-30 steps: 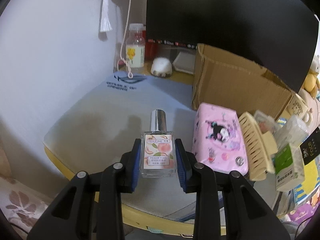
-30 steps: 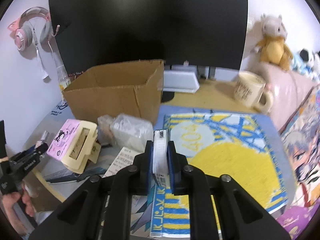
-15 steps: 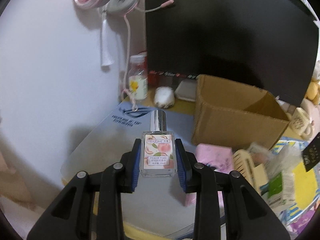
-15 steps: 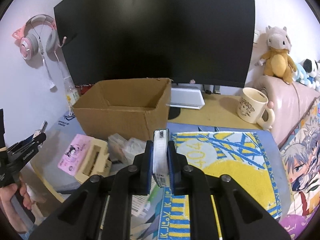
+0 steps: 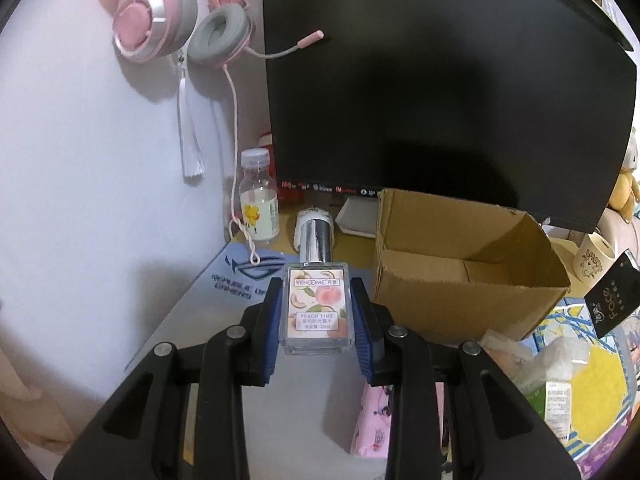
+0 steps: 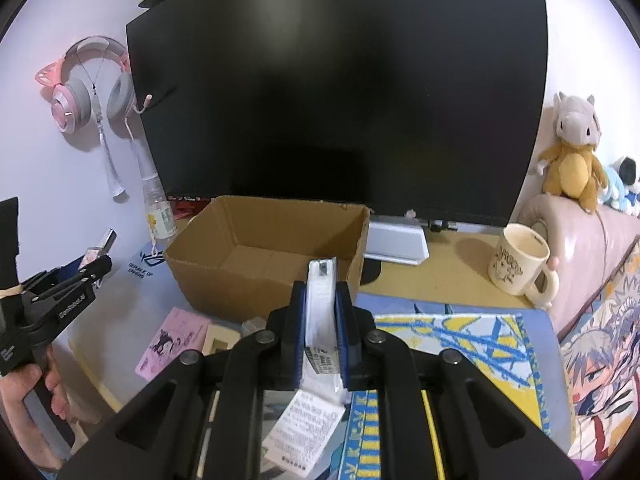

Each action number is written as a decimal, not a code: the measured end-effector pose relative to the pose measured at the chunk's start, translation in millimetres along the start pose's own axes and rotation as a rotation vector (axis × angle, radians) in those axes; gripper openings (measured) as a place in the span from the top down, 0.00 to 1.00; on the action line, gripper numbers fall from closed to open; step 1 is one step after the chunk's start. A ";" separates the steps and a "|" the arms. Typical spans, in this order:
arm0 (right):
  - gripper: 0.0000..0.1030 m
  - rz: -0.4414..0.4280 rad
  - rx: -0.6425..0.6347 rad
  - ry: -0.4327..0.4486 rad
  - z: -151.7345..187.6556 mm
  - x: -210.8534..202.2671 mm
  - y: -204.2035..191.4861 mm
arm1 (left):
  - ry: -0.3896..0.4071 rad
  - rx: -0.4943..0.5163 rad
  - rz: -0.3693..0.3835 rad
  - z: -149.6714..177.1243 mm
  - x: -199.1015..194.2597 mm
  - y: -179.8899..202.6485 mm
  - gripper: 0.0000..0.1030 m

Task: Organize objects
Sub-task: 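Carry the perfume bottle with the left tool while the right carries its box over, then lower the perfume bottle into the cardboard box and open the left tool while the right releases its box there, then move both open tools back from the cardboard box to the desk items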

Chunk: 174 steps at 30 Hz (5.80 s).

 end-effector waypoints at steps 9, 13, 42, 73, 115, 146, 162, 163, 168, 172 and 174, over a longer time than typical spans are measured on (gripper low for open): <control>0.85 -0.031 -0.005 0.002 -24.9 20.2 -2.9 | 0.005 0.027 0.010 -25.5 14.6 16.6 0.71; 0.85 -0.039 -0.010 0.006 -34.5 29.2 -5.2 | 0.005 0.017 0.053 -34.9 19.2 27.7 0.71; 0.85 -0.064 0.005 0.052 -52.1 88.1 -8.2 | 0.052 -0.013 0.198 -35.4 58.7 66.0 0.71; 0.85 -0.109 0.063 -0.050 -27.6 127.4 -3.3 | -0.122 0.106 0.120 2.6 105.0 87.4 0.71; 0.54 -0.113 0.070 -0.071 -25.7 114.9 -8.6 | 0.011 0.076 0.024 -29.5 49.2 45.4 0.03; 0.00 -0.090 0.025 -0.041 14.4 42.2 -5.2 | 0.026 -0.017 0.038 13.7 -2.0 7.8 0.00; 0.00 -0.089 0.070 -0.113 55.1 34.9 -11.0 | -0.036 0.005 0.104 42.5 -1.0 20.1 0.00; 0.00 -0.089 0.067 -0.118 56.5 36.2 -11.6 | -0.030 0.012 0.096 42.9 -1.7 20.2 0.00; 0.00 -0.082 0.063 -0.149 64.7 45.6 -12.6 | -0.036 0.043 0.080 45.7 2.7 20.9 0.00; 0.00 -0.079 0.059 -0.182 71.6 50.8 -15.8 | -0.058 0.040 0.057 50.6 10.9 15.5 0.00; 0.00 -0.076 0.054 -0.187 73.3 51.2 -17.8 | -0.072 0.042 0.048 53.9 14.9 13.4 0.00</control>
Point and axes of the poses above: each gripper's, at about its wrist camera, not at the fingertips, and x roughly the way its jaws point, y to its right, z to its underside, the point moved 7 cm from there along x, roughly the way its jaws point, and after that the axes turned 13 degrees about -x, right-handed, at the moved point
